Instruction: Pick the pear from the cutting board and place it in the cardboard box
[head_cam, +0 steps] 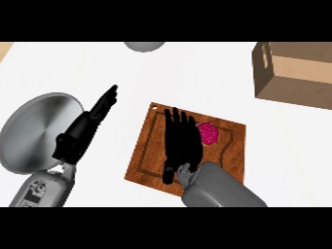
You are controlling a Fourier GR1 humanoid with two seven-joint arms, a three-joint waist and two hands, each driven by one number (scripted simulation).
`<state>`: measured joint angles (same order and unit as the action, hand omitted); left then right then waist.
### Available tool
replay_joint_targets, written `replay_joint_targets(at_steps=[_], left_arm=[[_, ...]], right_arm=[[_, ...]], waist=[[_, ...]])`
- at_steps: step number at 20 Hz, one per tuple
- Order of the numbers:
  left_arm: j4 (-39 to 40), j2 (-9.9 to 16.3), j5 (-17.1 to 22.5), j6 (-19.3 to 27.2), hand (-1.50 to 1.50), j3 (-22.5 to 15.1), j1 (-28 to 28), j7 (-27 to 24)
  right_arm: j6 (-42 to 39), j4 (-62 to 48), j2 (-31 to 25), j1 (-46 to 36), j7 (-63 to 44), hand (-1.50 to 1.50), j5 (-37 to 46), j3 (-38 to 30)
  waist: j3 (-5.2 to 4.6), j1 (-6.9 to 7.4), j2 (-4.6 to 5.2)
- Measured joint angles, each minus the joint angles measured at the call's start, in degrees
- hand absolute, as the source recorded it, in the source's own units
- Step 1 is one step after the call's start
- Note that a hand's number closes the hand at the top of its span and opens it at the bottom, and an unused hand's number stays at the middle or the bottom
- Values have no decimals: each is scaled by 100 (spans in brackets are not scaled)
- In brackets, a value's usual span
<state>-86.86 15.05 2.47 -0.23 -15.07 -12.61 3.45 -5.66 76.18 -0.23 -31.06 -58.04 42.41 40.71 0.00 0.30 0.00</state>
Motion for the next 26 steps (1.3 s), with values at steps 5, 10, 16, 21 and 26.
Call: replay_joint_targets(at_steps=[5, 10, 16, 21, 26], left_arm=[[227, -207, -159, -73, 0, 158, -99, -100], [-92, -296, -292, -137, 0, 172, 17, 152], [-41, -362, -401, -323, 0, 359, 105, 32], [-220, -391, -418, -468, 0, 467, 167, 146], [-319, -442, -486, -438, 0, 493, 228, 197]], right_arm=[[77, -277, 4, -59, -12, -150, -74, 105], [148, -524, 7, -101, -20, -150, 13, 136], [139, -702, 24, -37, 178, 150, 40, 79], [212, -867, 11, -98, 304, 150, 149, 202], [225, -390, -1009, 158, 1497, 150, 14, -21]], waist=[[0, -1, 3], [1, 7, -10], [1, 6, -32], [-6, 13, -55], [9, -48, -85]])
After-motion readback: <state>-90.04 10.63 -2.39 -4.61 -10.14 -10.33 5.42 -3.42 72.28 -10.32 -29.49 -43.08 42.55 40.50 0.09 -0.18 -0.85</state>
